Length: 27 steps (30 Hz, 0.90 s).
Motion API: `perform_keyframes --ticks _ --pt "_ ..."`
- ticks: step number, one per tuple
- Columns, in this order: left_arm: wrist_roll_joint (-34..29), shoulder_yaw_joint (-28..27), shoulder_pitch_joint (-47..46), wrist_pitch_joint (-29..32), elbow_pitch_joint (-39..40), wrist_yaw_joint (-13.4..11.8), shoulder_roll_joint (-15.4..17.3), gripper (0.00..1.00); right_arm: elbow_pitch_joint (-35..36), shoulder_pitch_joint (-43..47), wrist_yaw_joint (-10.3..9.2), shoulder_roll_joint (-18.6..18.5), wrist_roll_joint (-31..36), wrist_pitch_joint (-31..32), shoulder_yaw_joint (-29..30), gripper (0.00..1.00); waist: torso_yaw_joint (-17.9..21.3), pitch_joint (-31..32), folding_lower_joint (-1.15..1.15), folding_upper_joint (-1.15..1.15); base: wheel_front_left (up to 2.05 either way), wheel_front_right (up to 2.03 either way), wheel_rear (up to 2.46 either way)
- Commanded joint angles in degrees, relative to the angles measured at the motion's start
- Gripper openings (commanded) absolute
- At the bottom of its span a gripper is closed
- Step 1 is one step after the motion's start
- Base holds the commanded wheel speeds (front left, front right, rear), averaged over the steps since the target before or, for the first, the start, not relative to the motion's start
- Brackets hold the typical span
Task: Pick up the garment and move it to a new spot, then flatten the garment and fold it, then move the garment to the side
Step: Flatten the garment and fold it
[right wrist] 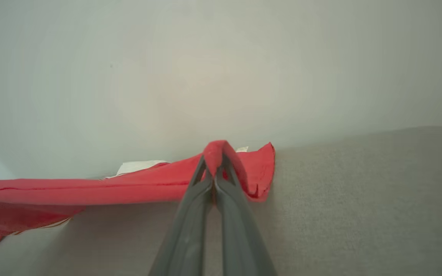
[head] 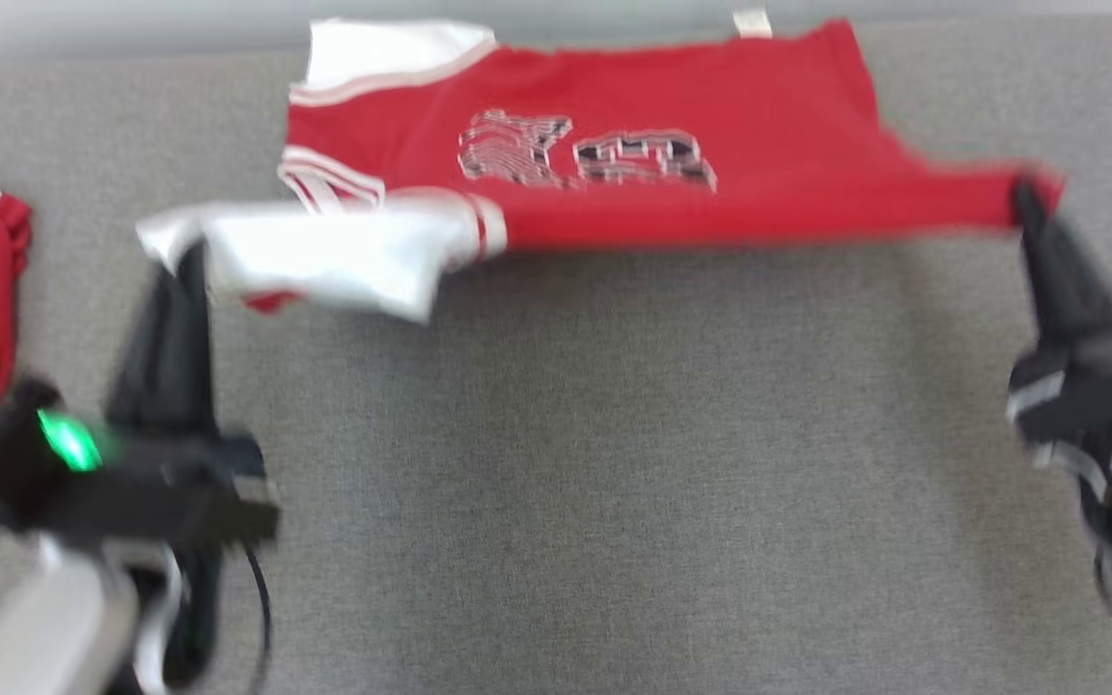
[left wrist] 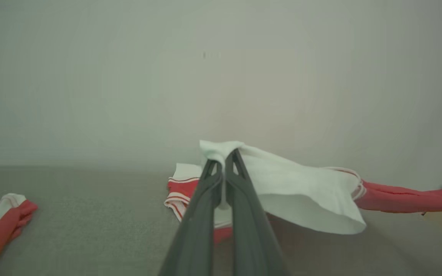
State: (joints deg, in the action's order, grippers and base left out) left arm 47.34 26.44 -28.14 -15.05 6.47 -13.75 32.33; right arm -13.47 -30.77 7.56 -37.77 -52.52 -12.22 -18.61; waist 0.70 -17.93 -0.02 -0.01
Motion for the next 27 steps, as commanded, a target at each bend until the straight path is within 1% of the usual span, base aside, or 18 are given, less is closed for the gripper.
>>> perform_keyframes --ticks 1,3,4,5,9,12,15,20,23,25,27 --pt "0.7 -0.1 4.9 -0.2 1.8 -0.9 -0.4 0.0 1.4 4.8 -0.16 1.5 1.2 0.5 2.1 0.0 -0.1 2.4 0.02 0.01 0.0 0.0 0.0" --pt "1.0 -1.2 9.3 -0.2 3.0 -1.5 -1.4 0.0 2.6 9.7 -0.16 3.0 1.9 1.1 4.9 0.0 -0.2 3.4 0.02 0.01 0.0 0.0 0.0" --pt "1.0 -1.2 9.3 -0.2 3.0 -1.5 -1.4 0.0 2.6 9.7 -0.16 3.0 1.9 1.1 4.9 0.0 -0.2 3.4 0.02 0.01 0.0 0.0 0.0" --pt "1.1 -1.7 11.7 -0.2 3.4 -1.9 -2.0 0.0 3.1 12.1 -0.15 3.8 2.4 1.6 6.1 0.0 -0.2 3.8 0.02 0.01 0.0 0.0 0.0" --pt "0.0 -2.8 19.9 -0.2 3.2 -1.9 -3.7 0.0 4.5 20.0 -0.16 6.3 5.1 2.9 10.6 0.0 -0.5 5.1 0.02 0.01 0.0 0.0 0.0" --pt "-0.2 -3.9 25.4 -0.2 2.1 -1.4 -5.8 0.0 5.5 25.6 -0.16 8.7 6.9 3.8 13.3 0.0 -0.7 6.0 0.02 0.01 0.0 0.0 0.0" --pt "0.0 -5.5 29.7 -0.2 0.1 -0.1 -8.1 0.0 6.2 30.2 -0.16 11.0 8.1 4.5 15.5 0.0 -1.0 6.9 0.02 0.01 0.0 0.0 0.0" --pt "-0.9 -7.1 35.0 -0.2 -4.0 2.4 -11.5 0.0 6.1 36.3 -0.15 13.8 9.7 5.1 16.8 0.0 -1.4 8.8 0.02 0.01 0.0 0.0 0.0" --pt "-1.5 -7.6 37.5 -0.2 -5.9 3.7 -13.0 0.0 5.8 39.3 -0.16 14.6 10.7 5.3 17.8 0.0 -1.8 9.7 0.02 0.01 0.0 0.0 0.0" --pt "-1.8 -6.9 39.0 -0.2 -6.9 4.4 -13.8 0.0 5.6 41.4 -0.16 15.3 10.6 5.5 18.8 0.0 -2.1 10.4 0.02 0.01 0.0 0.0 0.0" --pt "-2.2 -6.4 40.1 -0.2 -7.9 5.0 -14.0 0.0 5.8 43.6 -0.16 15.8 10.8 5.9 19.5 0.0 -2.5 10.9 0.02 0.01 0.0 0.0 0.0"
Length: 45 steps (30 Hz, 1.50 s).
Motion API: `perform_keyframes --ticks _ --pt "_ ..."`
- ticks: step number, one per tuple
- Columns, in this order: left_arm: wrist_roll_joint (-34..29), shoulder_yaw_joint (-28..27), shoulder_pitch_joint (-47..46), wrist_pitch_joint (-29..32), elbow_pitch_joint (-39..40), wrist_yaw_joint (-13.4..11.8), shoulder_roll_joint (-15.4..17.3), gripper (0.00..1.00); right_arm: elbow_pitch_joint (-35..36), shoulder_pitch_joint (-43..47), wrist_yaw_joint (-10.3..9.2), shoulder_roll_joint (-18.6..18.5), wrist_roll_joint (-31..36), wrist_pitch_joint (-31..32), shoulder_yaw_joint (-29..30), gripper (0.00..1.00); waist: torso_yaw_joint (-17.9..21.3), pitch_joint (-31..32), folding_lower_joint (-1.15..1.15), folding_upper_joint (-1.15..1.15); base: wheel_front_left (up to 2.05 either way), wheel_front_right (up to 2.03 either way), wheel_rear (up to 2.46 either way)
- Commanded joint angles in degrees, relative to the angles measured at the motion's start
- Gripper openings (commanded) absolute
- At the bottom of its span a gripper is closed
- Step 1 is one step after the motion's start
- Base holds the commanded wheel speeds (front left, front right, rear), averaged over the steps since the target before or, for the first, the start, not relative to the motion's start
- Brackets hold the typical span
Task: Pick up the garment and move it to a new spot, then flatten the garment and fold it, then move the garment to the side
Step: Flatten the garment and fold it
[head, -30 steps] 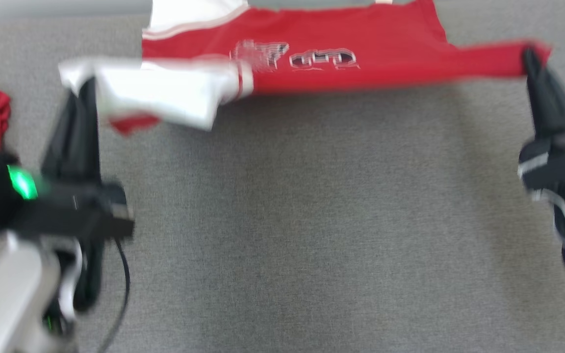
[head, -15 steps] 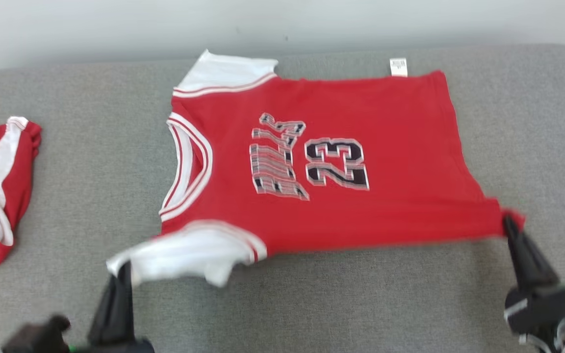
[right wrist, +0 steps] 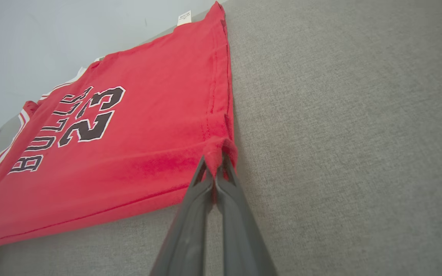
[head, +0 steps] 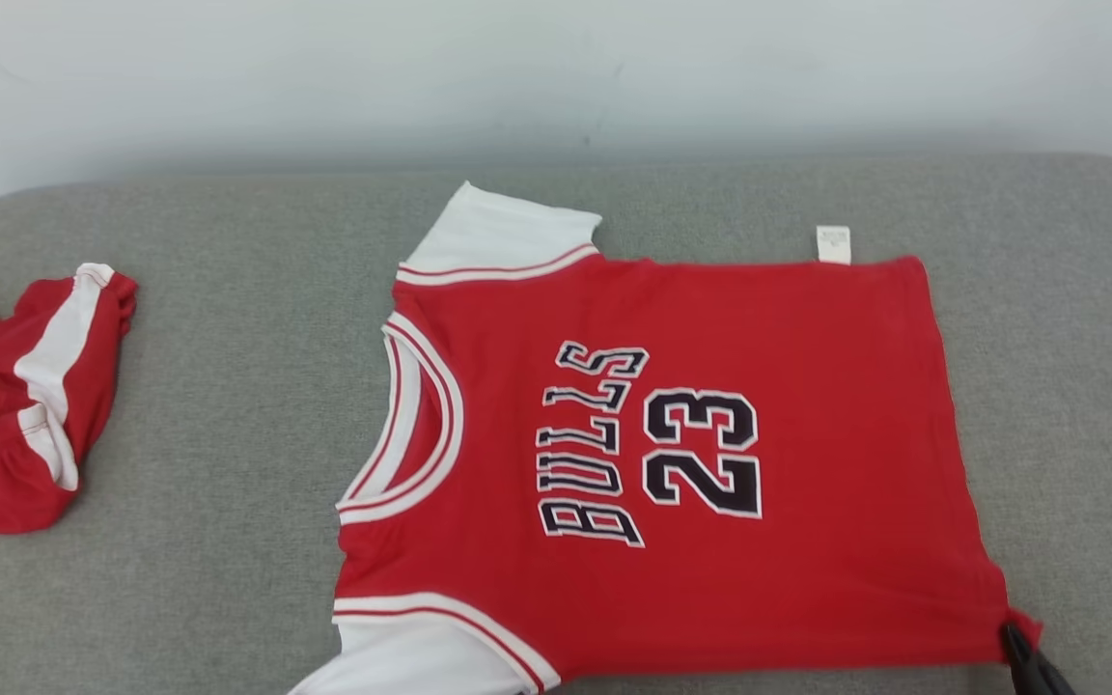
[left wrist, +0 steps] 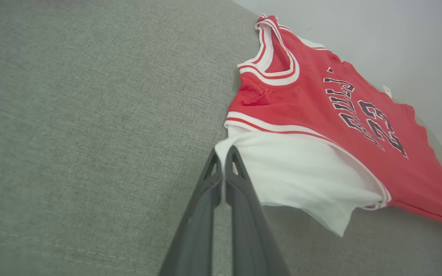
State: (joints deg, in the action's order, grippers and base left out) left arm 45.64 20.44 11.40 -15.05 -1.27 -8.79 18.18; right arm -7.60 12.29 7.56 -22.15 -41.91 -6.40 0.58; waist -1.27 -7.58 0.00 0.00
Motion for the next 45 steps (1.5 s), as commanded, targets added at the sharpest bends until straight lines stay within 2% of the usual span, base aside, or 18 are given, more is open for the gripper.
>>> perform_keyframes --ticks 1,8,12,20,33,43,44,45 --pt "-0.4 -0.2 1.0 -0.2 -0.4 0.2 -0.1 0.0 0.1 1.6 -0.16 0.5 -0.1 0.3 0.7 0.0 -0.6 0.8 0.0 0.0 0.0 0.0 0.0" --pt "-1.8 -0.8 0.8 -0.2 -0.8 2.2 -1.3 0.0 2.5 4.4 -0.16 2.6 -0.5 0.9 2.6 0.0 -0.3 1.9 0.0 0.0 0.0 0.0 0.0" --pt "-3.6 0.2 -2.9 1.1 -0.8 3.3 0.3 0.0 3.7 1.4 -0.16 3.2 -0.2 2.7 1.7 0.0 1.4 2.2 0.0 0.0 0.0 0.0 0.0" --pt "-5.2 1.0 -11.2 4.4 -3.4 4.8 2.1 0.0 0.1 -4.5 -0.16 4.0 0.5 4.2 0.7 0.0 3.3 1.7 0.0 0.0 0.0 0.0 0.0" --pt "-7.2 2.3 -28.5 9.8 -14.2 8.8 4.5 0.0 -10.1 -21.4 -0.15 2.6 1.9 6.2 -3.8 0.0 5.4 -1.9 0.0 0.0 0.0 0.0 0.0" --pt "-9.6 5.2 -38.2 9.8 -25.3 11.8 2.6 0.0 -21.9 -32.3 -0.15 2.9 2.0 4.3 -6.9 0.0 5.3 -3.9 0.0 0.0 0.0 0.0 0.0" --pt "-9.8 5.4 -38.8 9.2 -26.3 11.8 2.3 0.0 -22.7 -32.8 -0.15 2.8 1.8 3.5 -7.3 0.12 5.3 -3.9 0.0 0.0 0.0 0.0 0.0" --pt "-10.1 5.5 -39.2 8.4 -27.2 11.8 2.1 0.0 -23.4 -33.1 -0.16 2.8 1.6 2.8 -7.6 0.75 5.2 -3.8 0.0 0.0 0.0 0.0 0.0"
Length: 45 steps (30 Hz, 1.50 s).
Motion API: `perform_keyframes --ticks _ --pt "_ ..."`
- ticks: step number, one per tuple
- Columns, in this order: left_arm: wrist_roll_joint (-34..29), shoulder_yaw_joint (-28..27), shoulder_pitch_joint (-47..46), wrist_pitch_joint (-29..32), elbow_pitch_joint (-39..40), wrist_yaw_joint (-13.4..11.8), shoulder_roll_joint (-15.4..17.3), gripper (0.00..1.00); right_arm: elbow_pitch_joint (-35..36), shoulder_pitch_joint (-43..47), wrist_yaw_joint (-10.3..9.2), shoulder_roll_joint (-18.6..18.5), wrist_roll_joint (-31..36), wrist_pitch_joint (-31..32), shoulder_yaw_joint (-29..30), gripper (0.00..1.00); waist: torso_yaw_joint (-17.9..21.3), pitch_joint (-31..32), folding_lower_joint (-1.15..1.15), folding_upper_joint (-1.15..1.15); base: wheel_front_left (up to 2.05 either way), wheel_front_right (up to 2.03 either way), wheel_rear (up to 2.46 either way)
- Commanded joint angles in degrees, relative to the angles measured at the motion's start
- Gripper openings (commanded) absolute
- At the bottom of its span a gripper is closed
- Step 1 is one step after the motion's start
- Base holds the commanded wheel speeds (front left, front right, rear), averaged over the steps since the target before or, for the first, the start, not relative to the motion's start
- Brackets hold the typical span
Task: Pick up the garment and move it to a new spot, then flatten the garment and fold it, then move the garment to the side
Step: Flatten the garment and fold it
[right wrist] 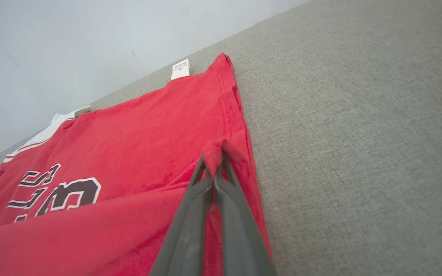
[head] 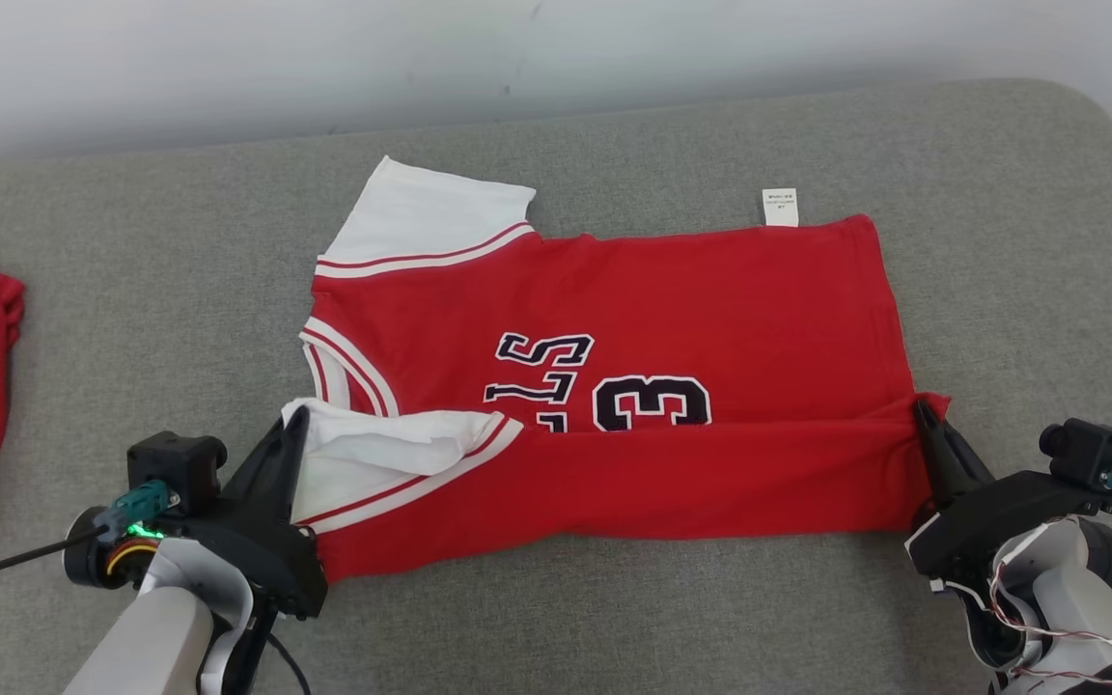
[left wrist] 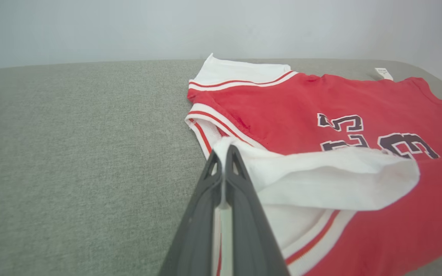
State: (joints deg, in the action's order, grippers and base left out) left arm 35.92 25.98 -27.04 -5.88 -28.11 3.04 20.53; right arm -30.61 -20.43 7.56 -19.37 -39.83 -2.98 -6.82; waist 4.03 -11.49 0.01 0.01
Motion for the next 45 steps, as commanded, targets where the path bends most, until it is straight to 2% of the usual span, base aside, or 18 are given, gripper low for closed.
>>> perform_keyframes --ticks 1,2,3,8,16,27,34,41,42,43,44,45 --pt "-0.7 0.0 -1.1 -1.6 -1.3 -0.3 -0.5 0.0 -1.0 -0.6 -0.16 0.0 -0.8 -1.2 -0.5 1.0 -0.1 0.2 -0.01 -0.01 0.0 0.0 0.0" --pt "-0.8 0.2 -1.2 -2.2 -2.1 -0.3 -0.9 0.59 -1.6 -0.7 -0.16 0.0 -0.9 -1.7 -1.0 1.0 -0.2 0.3 -0.01 -0.01 0.0 0.0 0.0" --pt "-1.0 0.4 -1.3 -2.8 -2.7 -0.1 -1.1 1.0 -2.1 -0.7 -0.16 -0.1 -1.2 -2.0 -1.4 1.0 -0.2 0.5 -0.01 -0.01 0.0 0.0 0.0" --pt "-1.0 0.3 -0.9 -5.7 -4.3 0.5 -1.7 1.0 -2.8 1.2 -0.16 -1.6 -2.6 -5.0 -1.8 1.0 -0.9 1.4 -0.01 -0.01 0.0 0.0 0.0" --pt "-0.5 -1.3 4.7 -8.0 -0.5 -1.6 -0.7 1.0 -0.9 6.1 -0.15 -3.6 -3.9 -7.3 -1.5 1.0 -1.4 2.7 -0.01 -0.01 0.0 0.0 0.0" --pt "0.6 -0.5 13.4 -6.9 5.3 -4.4 0.0 1.0 1.3 10.6 -0.15 -2.3 -2.6 -7.6 0.9 1.0 -2.0 1.8 -0.01 -0.01 0.0 0.0 0.0" --pt "0.9 0.8 14.3 -6.0 5.8 -4.1 -1.2 1.0 1.2 9.5 -0.15 -0.8 -0.6 -6.5 1.3 1.0 -1.9 0.5 -0.01 -0.01 0.0 0.0 0.0" --pt "1.7 1.2 12.4 -5.3 1.3 -3.4 -2.3 1.0 -0.9 7.5 -0.16 0.1 0.7 -5.2 -0.2 1.0 -1.4 -0.3 -0.01 -0.01 0.0 0.0 0.0" --pt "2.2 1.2 12.2 -4.9 0.5 -3.0 -2.5 1.0 -1.2 7.3 -0.15 0.2 0.8 -5.0 -0.6 0.95 -1.3 -0.3 -0.01 -0.01 0.0 0.0 0.0" --pt "2.7 1.0 12.0 -4.7 -0.2 -2.9 -2.8 0.58 -1.3 7.1 -0.15 0.4 0.9 -4.7 -1.2 0.35 -1.2 -0.2 -0.01 -0.01 0.0 0.0 0.0" --pt "3.2 0.8 11.6 -4.9 -0.8 -2.5 -3.0 0.32 -1.3 7.0 -0.15 0.6 1.1 -4.5 -1.8 0.1 -1.2 -0.2 -0.01 -0.01 0.0 0.0 0.0" --pt "3.3 0.8 11.4 -4.9 -1.3 -2.4 -3.1 0.0 -1.3 7.0 -0.15 0.6 1.1 -4.3 -2.1 0.0 -1.2 -0.2 -0.01 -0.01 0.0 0.0 0.0"
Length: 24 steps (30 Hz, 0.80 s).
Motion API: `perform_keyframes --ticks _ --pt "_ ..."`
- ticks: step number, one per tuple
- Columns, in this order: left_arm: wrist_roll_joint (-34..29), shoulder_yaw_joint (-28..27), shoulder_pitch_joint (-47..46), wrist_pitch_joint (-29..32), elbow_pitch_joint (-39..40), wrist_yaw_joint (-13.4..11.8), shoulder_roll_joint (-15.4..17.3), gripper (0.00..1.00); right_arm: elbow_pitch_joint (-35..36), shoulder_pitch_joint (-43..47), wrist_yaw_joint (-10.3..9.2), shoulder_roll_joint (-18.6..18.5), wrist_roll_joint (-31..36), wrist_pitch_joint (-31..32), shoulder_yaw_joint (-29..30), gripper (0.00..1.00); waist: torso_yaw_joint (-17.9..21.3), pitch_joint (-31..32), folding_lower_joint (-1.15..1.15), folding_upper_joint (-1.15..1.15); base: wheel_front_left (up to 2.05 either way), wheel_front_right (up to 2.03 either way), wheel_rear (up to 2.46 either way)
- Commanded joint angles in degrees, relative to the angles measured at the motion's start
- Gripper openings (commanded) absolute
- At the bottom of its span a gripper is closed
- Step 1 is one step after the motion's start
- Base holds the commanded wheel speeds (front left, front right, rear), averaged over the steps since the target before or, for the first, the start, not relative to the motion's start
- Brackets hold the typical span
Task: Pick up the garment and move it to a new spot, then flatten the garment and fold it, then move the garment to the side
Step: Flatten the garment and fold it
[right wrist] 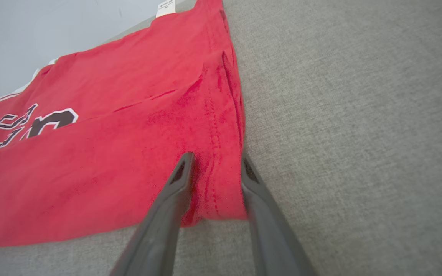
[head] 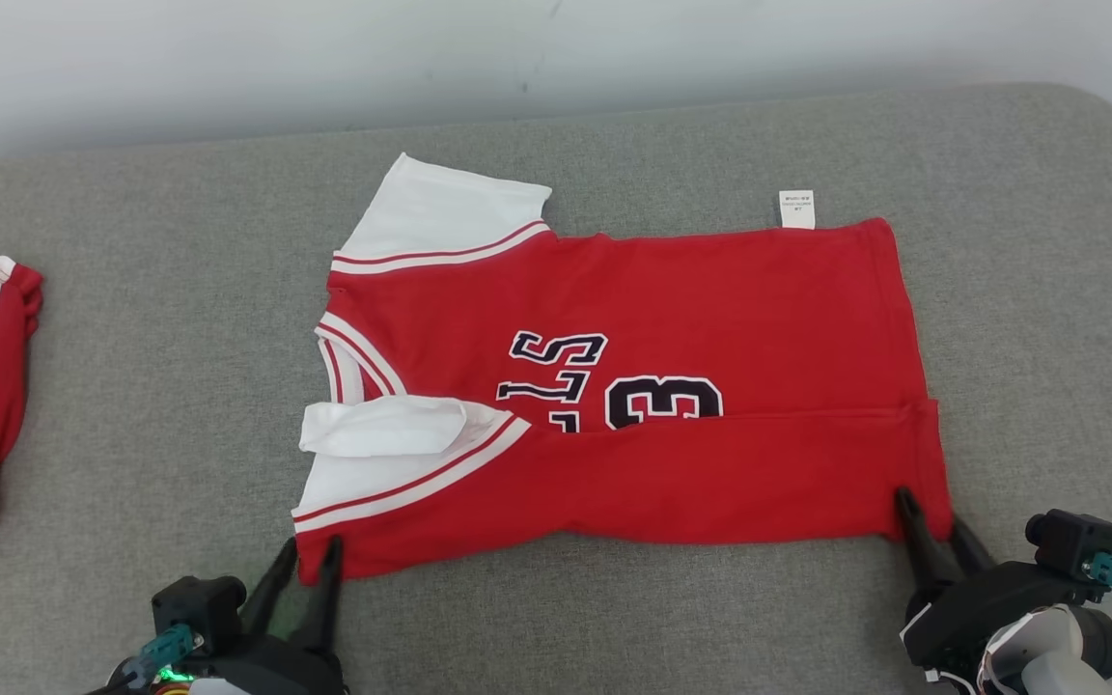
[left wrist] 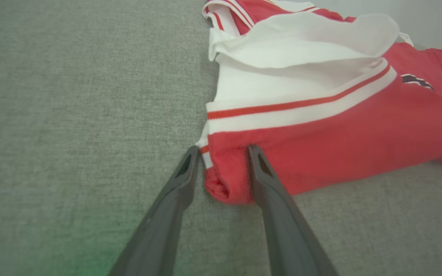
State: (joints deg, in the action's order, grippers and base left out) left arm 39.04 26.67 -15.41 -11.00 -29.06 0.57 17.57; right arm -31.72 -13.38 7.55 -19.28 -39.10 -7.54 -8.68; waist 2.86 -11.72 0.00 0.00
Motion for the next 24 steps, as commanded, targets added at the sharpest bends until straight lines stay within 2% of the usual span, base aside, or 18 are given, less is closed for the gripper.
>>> perform_keyframes --ticks 1,11,24 --pt "0.3 0.1 -0.4 0.0 -1.1 0.4 -0.2 0.0 -0.3 -0.1 -0.14 0.4 0.3 0.3 -0.5 0.0 0.0 0.3 0.0 0.0 0.0 0.0 0.0" --pt "1.7 -0.9 2.9 -2.1 -2.4 0.5 -0.1 0.0 0.9 3.0 -0.15 -1.4 -1.5 -0.8 -1.5 0.0 -0.8 5.5 0.0 0.0 0.0 0.0 0.0" --pt "2.8 -0.6 15.9 -3.1 6.6 -3.2 -1.4 0.0 8.1 15.2 -0.15 -2.9 -2.4 2.8 2.9 0.0 -2.9 9.6 0.0 0.0 0.0 0.0 0.0"
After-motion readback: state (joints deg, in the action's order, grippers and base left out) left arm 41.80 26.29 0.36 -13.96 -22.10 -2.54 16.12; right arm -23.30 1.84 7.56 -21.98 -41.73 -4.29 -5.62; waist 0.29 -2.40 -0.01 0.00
